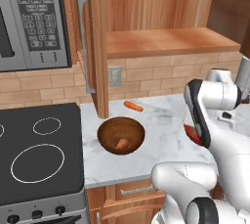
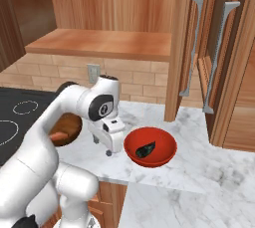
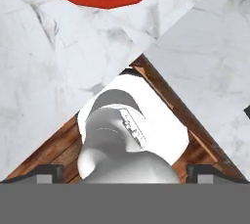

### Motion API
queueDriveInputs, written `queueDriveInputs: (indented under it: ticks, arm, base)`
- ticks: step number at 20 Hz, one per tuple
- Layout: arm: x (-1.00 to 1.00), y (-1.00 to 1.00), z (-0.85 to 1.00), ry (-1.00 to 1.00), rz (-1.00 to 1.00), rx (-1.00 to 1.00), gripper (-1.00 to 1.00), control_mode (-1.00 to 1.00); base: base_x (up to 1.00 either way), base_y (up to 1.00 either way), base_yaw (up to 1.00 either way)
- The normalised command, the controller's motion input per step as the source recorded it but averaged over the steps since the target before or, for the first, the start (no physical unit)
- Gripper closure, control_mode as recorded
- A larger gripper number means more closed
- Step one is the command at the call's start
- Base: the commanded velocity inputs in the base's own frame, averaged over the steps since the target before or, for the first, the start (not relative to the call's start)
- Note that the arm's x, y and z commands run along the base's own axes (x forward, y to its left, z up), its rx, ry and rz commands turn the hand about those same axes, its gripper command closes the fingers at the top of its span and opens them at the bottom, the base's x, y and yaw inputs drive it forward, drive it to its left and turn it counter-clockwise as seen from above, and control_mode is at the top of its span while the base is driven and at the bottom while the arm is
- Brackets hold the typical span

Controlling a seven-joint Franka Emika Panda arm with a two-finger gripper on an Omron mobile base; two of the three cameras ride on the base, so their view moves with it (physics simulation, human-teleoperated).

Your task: Pick both bowls and place them on the counter. Then place the sweet potato in one bowl and place the eggplant in the other bowl.

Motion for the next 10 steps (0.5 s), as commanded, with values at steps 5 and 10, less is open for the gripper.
queueDriveInputs:
  ticks: [5, 10]
  arm:
    - [-0.2, 0.46, 0.11, -0.09, 0.07, -0.01, -1.0, -1.0]
    - [-0.02, 0.27, 0.14, -0.14, 0.13, 0.0, -1.0, -1.0]
  base:
    - [0.0, 0.0, 0.0]
    - [0.0, 0.0, 0.0]
